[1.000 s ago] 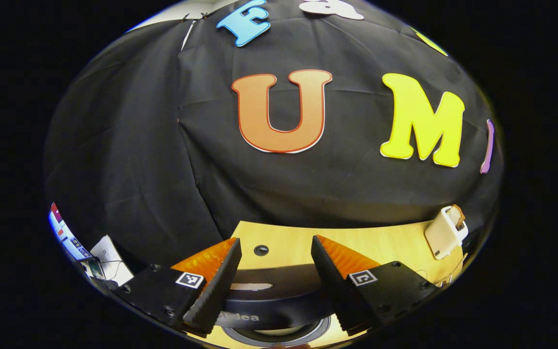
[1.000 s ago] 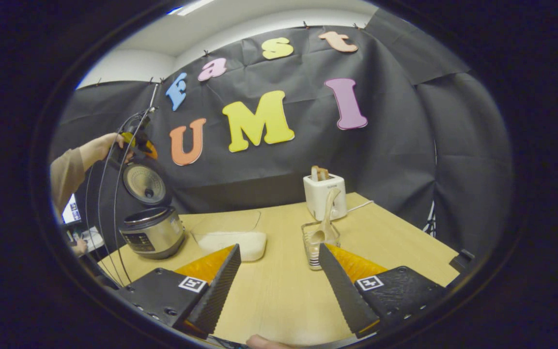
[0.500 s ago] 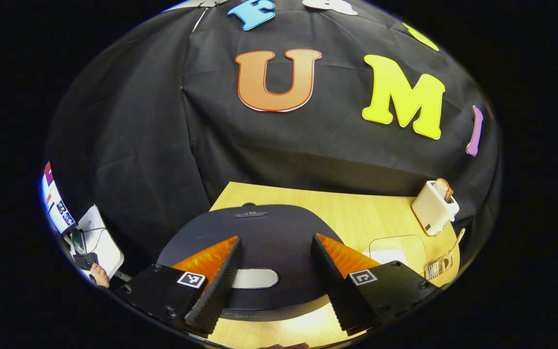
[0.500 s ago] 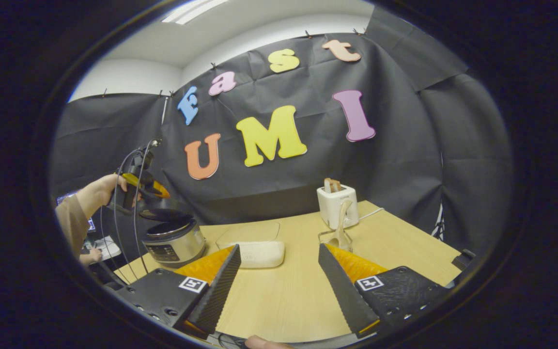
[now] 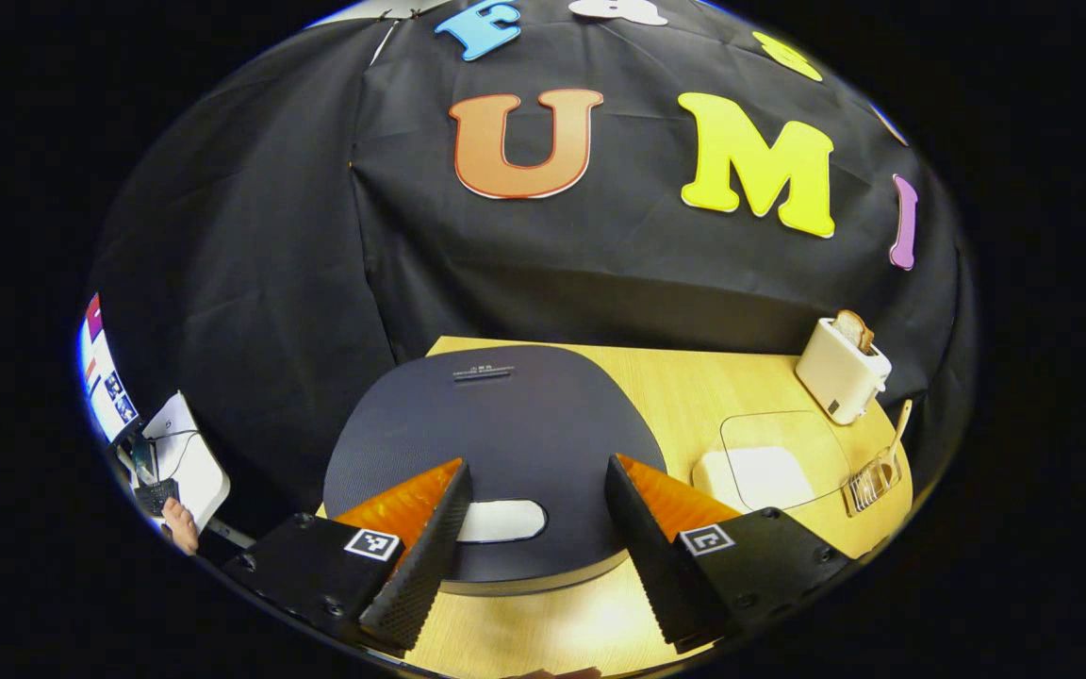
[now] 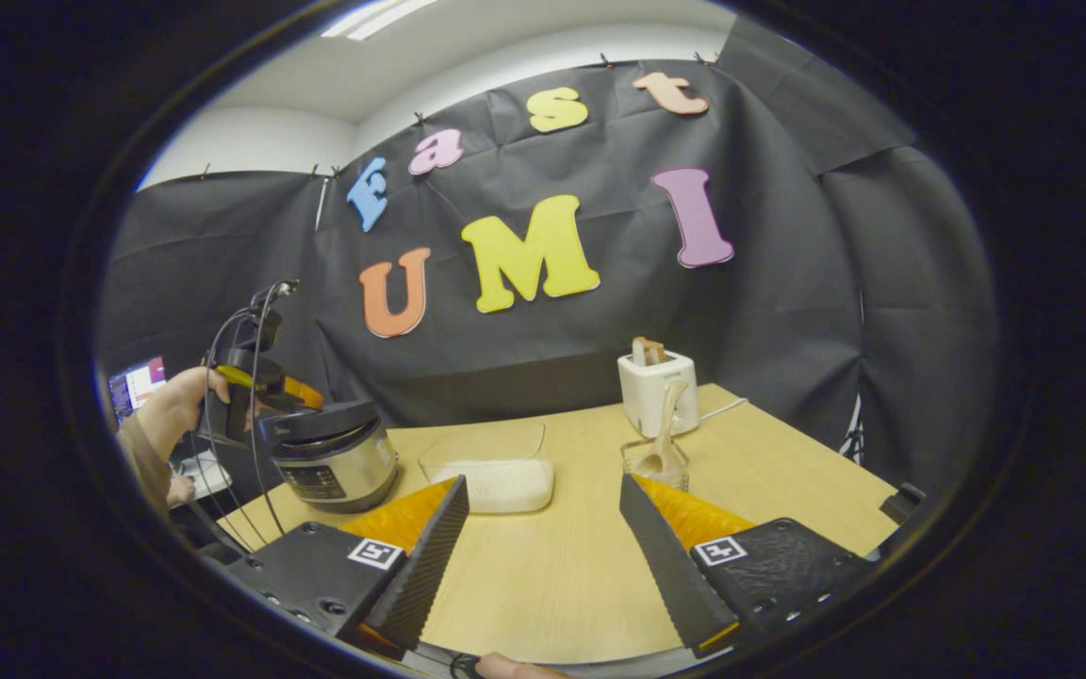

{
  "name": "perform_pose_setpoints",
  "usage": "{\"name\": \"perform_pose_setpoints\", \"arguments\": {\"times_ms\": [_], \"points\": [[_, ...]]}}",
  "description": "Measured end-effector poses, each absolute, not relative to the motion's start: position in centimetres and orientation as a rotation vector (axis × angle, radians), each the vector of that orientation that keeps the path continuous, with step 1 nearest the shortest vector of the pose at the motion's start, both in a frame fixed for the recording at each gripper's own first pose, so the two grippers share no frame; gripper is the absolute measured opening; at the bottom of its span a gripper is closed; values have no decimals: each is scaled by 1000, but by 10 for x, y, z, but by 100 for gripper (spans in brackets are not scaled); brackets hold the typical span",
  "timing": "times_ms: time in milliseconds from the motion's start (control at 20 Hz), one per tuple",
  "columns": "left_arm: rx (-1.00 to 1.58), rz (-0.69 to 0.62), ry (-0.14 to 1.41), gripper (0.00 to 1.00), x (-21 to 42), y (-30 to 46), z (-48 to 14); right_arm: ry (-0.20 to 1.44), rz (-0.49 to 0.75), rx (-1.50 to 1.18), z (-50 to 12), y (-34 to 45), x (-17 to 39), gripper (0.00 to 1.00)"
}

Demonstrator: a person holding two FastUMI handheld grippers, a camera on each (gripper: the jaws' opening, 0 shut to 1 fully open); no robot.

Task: Close the left gripper, press the button to open the rice cooker; take a wooden spoon from the chopstick holder with the right hand, scoop a spoonful of rice and pour it into the rice cooker, then put the wooden spoon back into the chopstick holder.

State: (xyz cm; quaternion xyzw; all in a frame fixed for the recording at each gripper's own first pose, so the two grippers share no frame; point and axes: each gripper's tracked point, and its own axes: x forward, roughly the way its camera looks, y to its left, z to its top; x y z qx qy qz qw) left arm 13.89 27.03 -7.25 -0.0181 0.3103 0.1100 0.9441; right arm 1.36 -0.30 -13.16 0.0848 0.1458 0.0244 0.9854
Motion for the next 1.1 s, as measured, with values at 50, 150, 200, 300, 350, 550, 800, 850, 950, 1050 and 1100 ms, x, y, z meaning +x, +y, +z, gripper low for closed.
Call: {"name": "perform_pose_setpoints", "arguments": {"times_ms": [50,150,200,300,350,550,800,850,950,1050,1100], "points": [[-35,226,637,92,133,270,-78,295,53,171,-132,-3,13,96],[-21,230,563,96,133,271,-76,294,56,172,-131,-2,12,96],[-21,237,527,92,131,270,-74,292,55,169,-130,-3,12,96],[-9,248,481,92,125,269,-75,288,50,167,-129,-4,12,96],[-3,252,461,92,123,268,-75,290,50,168,-130,-3,11,93],[-21,254,406,91,113,264,-77,309,64,178,-134,1,11,96],[-21,269,319,90,111,265,-81,324,80,187,-138,6,11,96],[-18,277,296,90,113,265,-82,325,83,189,-138,7,11,96],[-5,309,233,90,112,264,-81,323,87,187,-138,8,12,99],[24,342,184,88,112,264,-81,326,86,186,-141,7,12,96],[25,344,184,88,113,265,-83,330,87,189,-142,7,13,96]]}}
